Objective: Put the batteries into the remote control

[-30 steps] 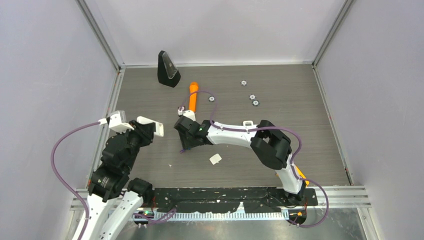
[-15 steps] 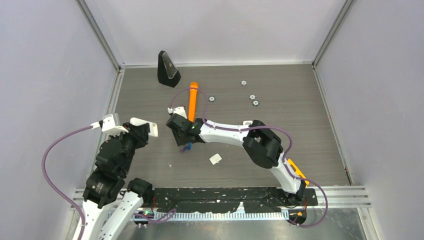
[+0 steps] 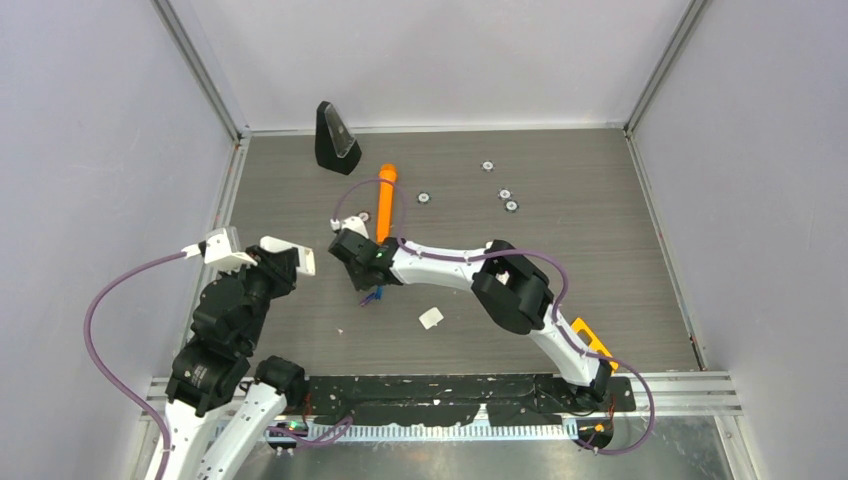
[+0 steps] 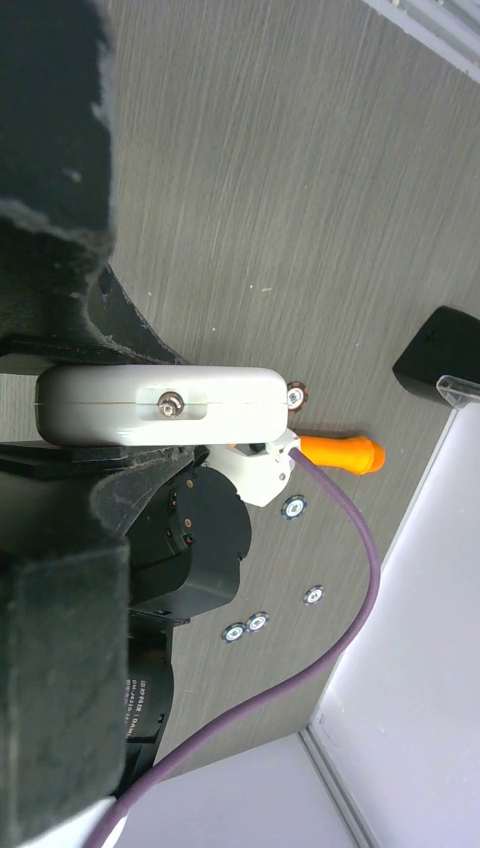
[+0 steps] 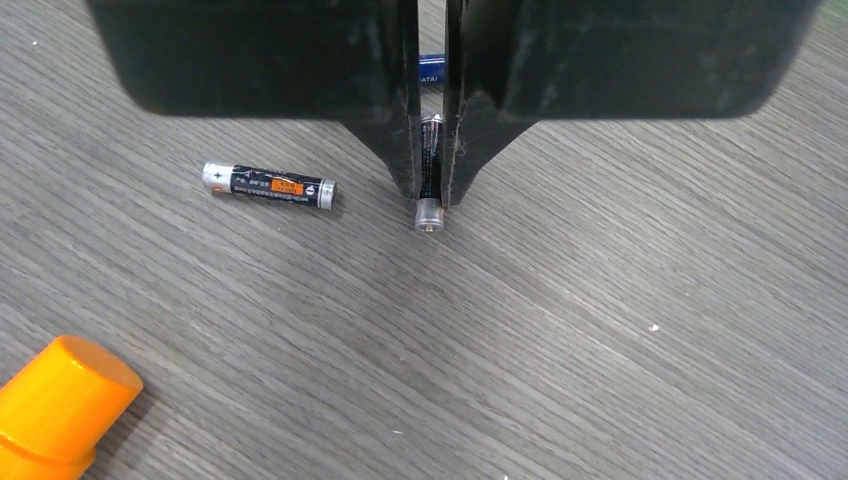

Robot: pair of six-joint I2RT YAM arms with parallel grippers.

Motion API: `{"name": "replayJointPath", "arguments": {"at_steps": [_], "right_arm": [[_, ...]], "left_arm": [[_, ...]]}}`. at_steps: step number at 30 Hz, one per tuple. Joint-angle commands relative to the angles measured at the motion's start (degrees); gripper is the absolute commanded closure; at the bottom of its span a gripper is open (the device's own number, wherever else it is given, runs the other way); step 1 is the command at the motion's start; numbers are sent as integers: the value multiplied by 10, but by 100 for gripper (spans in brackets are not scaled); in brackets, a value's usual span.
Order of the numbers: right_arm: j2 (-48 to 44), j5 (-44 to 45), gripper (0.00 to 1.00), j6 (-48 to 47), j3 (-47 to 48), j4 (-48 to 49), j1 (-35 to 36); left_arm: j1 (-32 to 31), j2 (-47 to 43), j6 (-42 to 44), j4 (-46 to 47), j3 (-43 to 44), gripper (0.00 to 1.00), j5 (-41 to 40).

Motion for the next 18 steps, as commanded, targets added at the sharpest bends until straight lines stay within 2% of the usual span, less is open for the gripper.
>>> {"name": "replayJointPath", "arguments": {"at_steps": [1, 4, 8, 14, 18], "right_arm": [[-14, 5, 95, -1, -11, -11, -6], [-48, 9, 95, -5, -39, 5, -11], [-146, 9, 95, -2, -112, 57, -29], [-368, -7, 95, 33, -269, 146, -86], [-489, -4, 95, 42, -339, 180, -117]], "left_arm": [[0, 4, 4, 24, 14, 100, 0], [0, 7, 1, 40, 10, 100, 21], [0, 1, -4, 102, -13, 100, 91], [0, 12, -22, 256, -56, 100, 251], [0, 45, -61, 349, -71, 100, 327]]}}
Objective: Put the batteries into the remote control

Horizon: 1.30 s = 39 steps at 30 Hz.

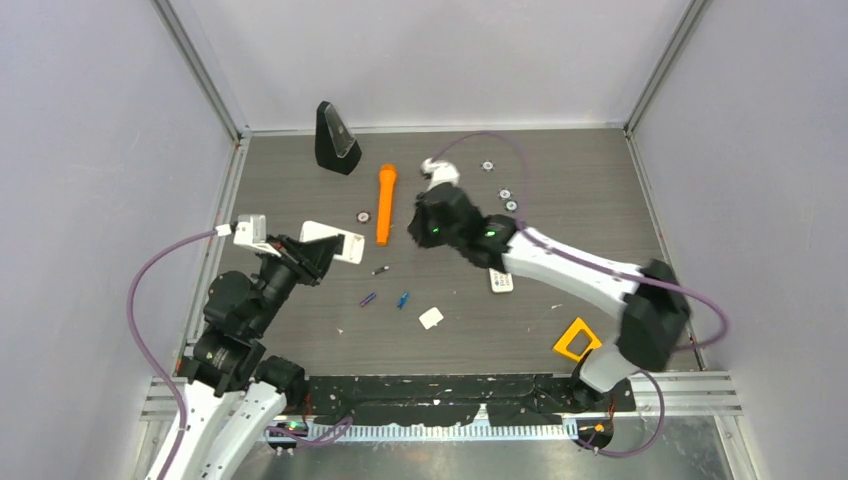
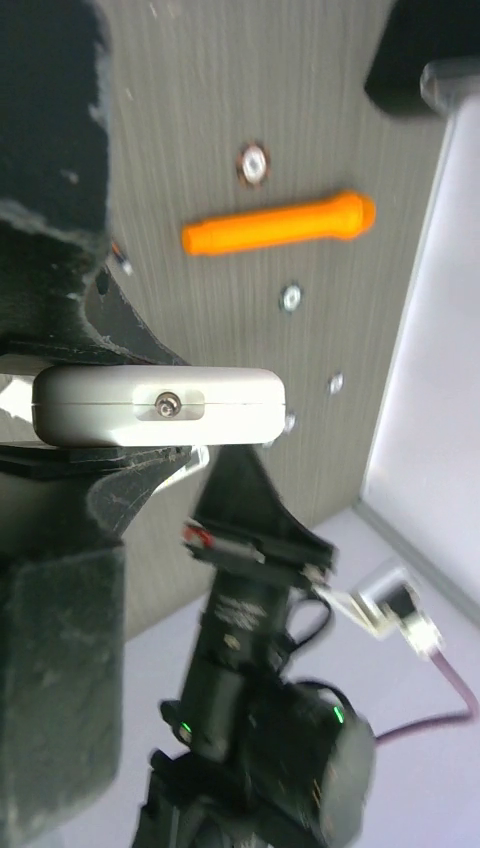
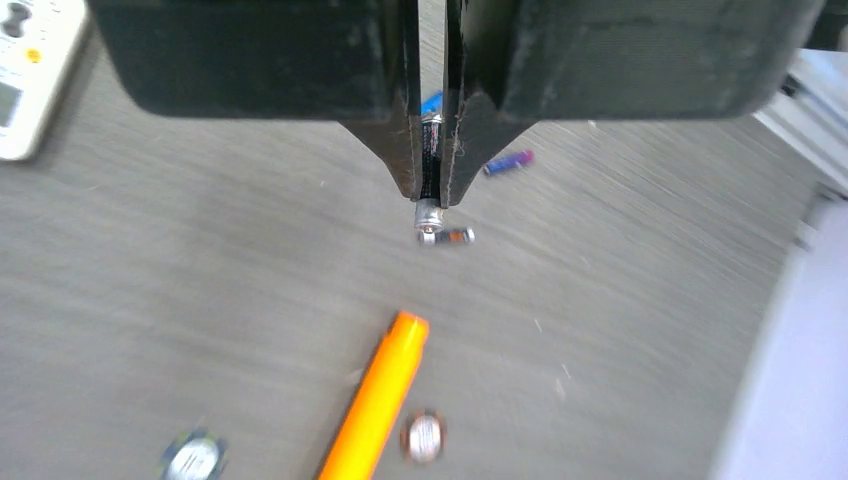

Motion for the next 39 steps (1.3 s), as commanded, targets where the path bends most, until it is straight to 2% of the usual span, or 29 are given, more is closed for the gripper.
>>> {"name": "replayJointPath", "arguments": {"at_steps": [1, 8, 14, 19, 29, 39], "right_arm": [[-135, 12, 95, 19, -56, 86, -23], [-241, 8, 95, 33, -83, 130, -24], [-260, 17, 95, 59, -49, 136, -14], [-241, 53, 94, 45, 4, 104, 8], [-198, 83, 94, 30, 48, 85, 24], [-159, 150, 92, 16, 86, 77, 50]], "left_arm": [[0, 38, -51, 187, -9, 100, 132], [0, 115, -181, 387, -52, 100, 171], [0, 218, -356, 626, -102, 100, 150], [0, 291, -470, 726, -116, 100, 125], [-4, 342, -552, 787, -112, 100, 92], [-21, 353, -594, 790, -115, 100, 53]]}}
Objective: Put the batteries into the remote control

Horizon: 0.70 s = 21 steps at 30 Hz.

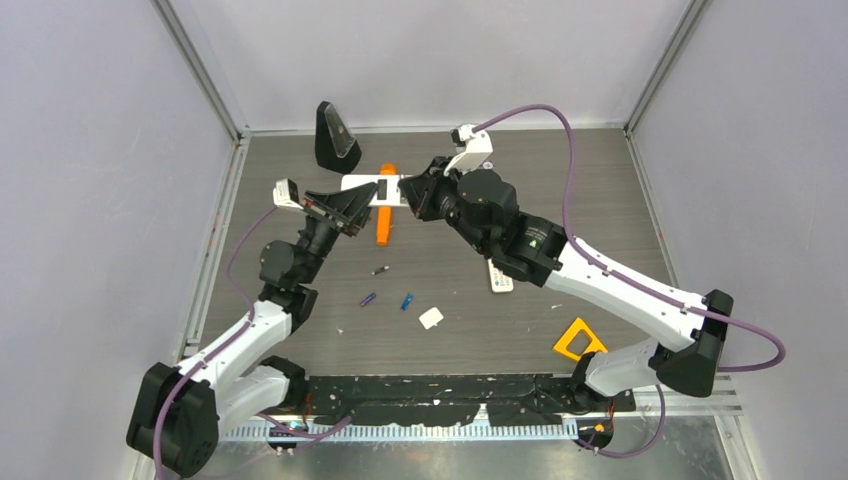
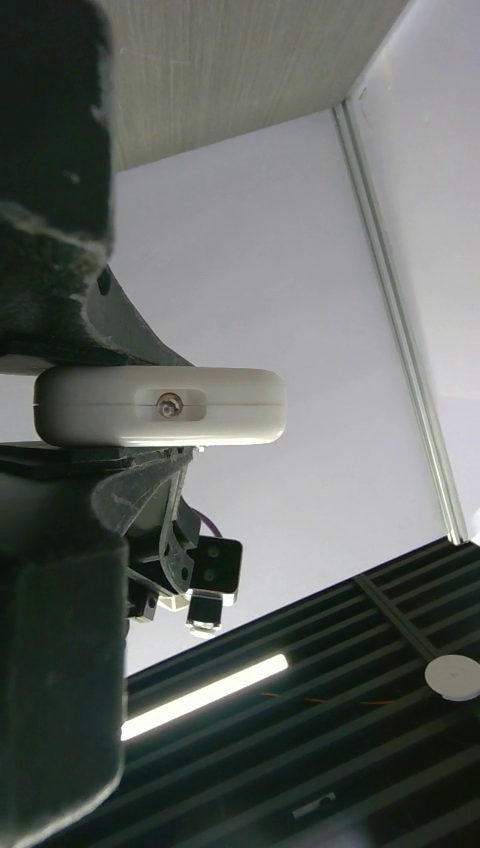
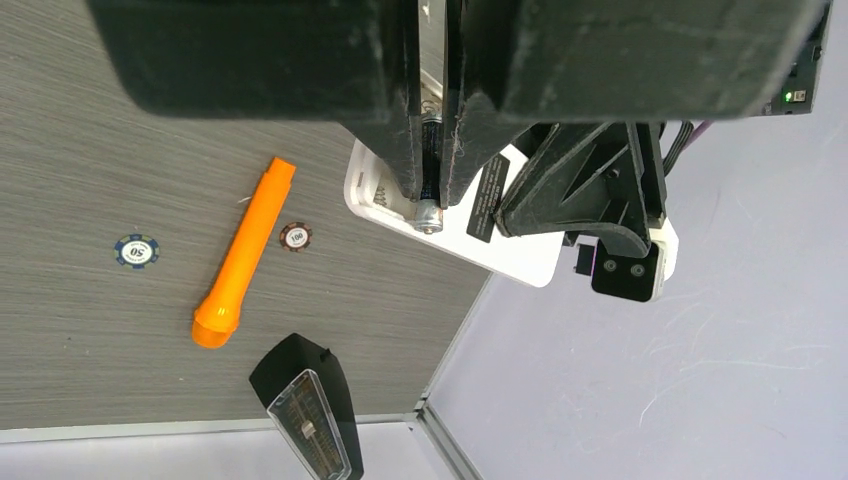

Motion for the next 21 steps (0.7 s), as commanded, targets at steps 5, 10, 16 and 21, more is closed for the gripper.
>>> {"name": "replayJointPath", "arguments": {"at_steps": [5, 10, 16, 21], "right_arm": [[19, 80, 92, -16, 31, -7, 19], [27, 92, 89, -21, 32, -21, 23], [24, 104, 88, -22, 18, -25, 32], [23, 106, 83, -23, 17, -28, 36]], "left_arm": [[-12, -4, -29, 66, 8, 100, -31], [-13, -6, -31, 67, 5, 100, -44], [-15, -5, -36, 70, 4, 100, -60], [-16, -4, -42, 75, 3, 100, -74]]}}
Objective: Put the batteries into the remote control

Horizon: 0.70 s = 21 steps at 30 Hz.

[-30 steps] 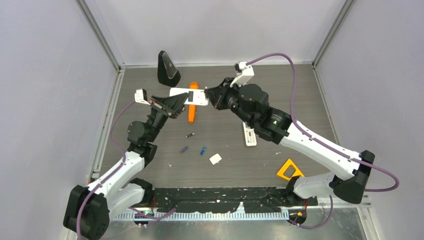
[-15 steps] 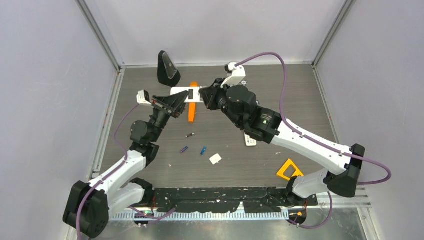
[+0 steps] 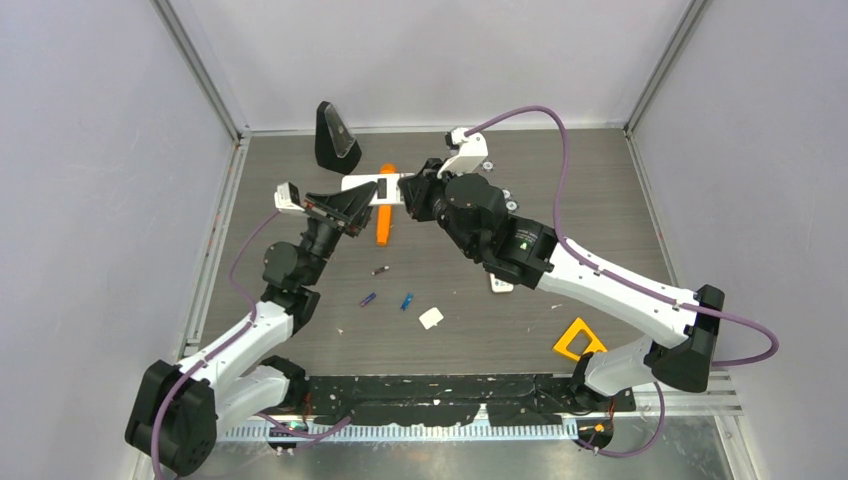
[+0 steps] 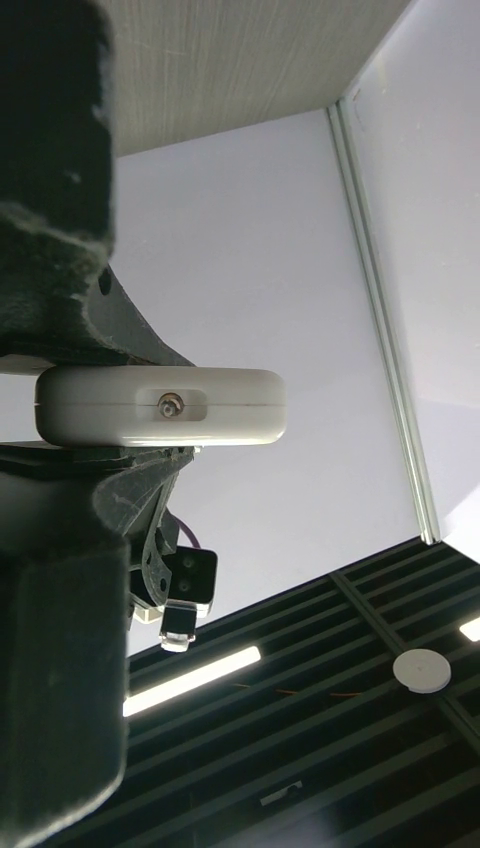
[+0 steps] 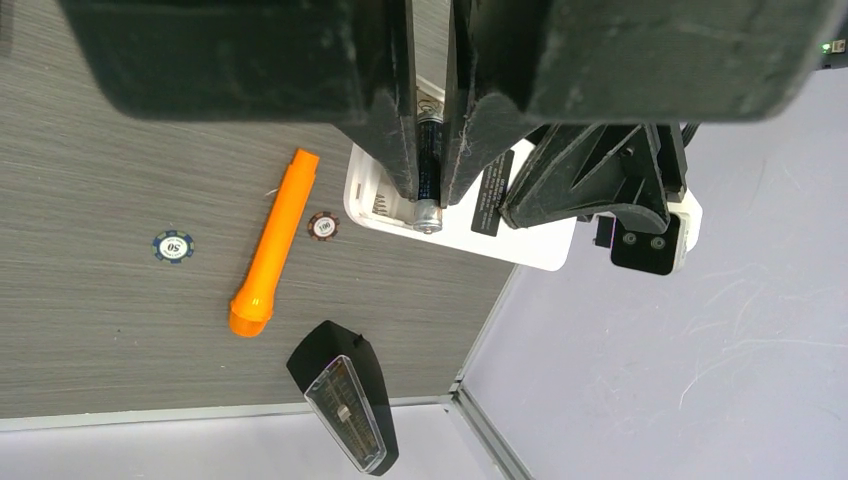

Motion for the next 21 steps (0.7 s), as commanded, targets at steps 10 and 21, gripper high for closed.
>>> {"name": "replayJointPath", "arguments": {"at_steps": [10, 21], "right_arm": [[12, 46, 69, -4, 25, -48, 6], [4, 68, 61, -1, 44, -75, 6]], "left_arm": [[-9, -9, -27, 73, -4, 100, -37], [-11, -12, -28, 54, -14, 100, -56]]}}
